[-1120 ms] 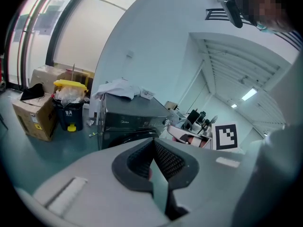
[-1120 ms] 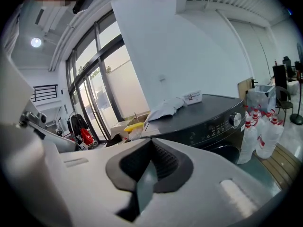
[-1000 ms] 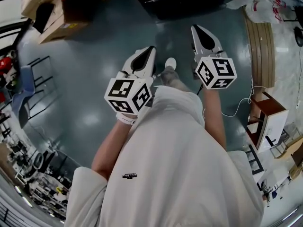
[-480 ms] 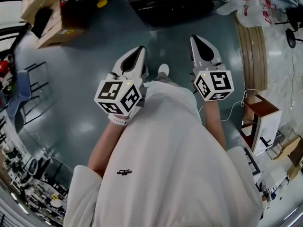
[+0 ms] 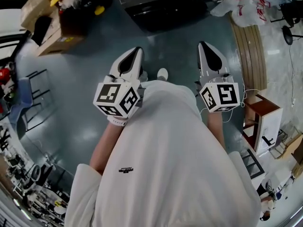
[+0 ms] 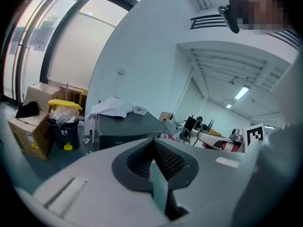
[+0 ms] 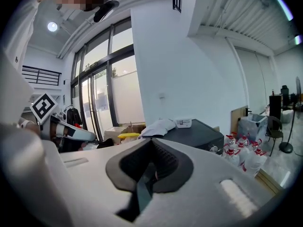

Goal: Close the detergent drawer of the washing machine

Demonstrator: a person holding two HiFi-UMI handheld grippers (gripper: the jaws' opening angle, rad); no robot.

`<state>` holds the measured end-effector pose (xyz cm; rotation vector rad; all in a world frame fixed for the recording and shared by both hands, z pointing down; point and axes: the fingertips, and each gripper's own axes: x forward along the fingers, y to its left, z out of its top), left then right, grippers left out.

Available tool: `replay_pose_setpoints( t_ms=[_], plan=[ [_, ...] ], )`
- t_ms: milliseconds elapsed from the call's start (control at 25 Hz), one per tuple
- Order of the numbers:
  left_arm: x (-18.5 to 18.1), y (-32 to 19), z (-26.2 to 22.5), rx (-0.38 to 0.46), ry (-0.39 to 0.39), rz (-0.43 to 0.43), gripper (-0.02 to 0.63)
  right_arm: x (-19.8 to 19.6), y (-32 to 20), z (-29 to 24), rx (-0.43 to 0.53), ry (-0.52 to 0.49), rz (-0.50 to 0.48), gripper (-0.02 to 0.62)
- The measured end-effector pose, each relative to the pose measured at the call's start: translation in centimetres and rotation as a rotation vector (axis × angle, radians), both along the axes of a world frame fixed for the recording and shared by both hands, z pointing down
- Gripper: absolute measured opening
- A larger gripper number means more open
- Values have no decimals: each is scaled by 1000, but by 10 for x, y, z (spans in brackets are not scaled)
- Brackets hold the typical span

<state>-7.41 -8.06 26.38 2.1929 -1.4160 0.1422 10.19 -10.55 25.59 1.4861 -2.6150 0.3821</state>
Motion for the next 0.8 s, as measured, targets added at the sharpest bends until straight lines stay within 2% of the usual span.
replay_pose_setpoints(
  t_ms=[400, 800],
  plan=[
    [4, 4, -13, 57, -22, 0, 15, 19, 18, -13, 14, 11, 34, 2],
    [-10, 17, -18, 71, -22, -11, 15, -15, 23, -21, 42, -10, -12, 2]
  ],
)
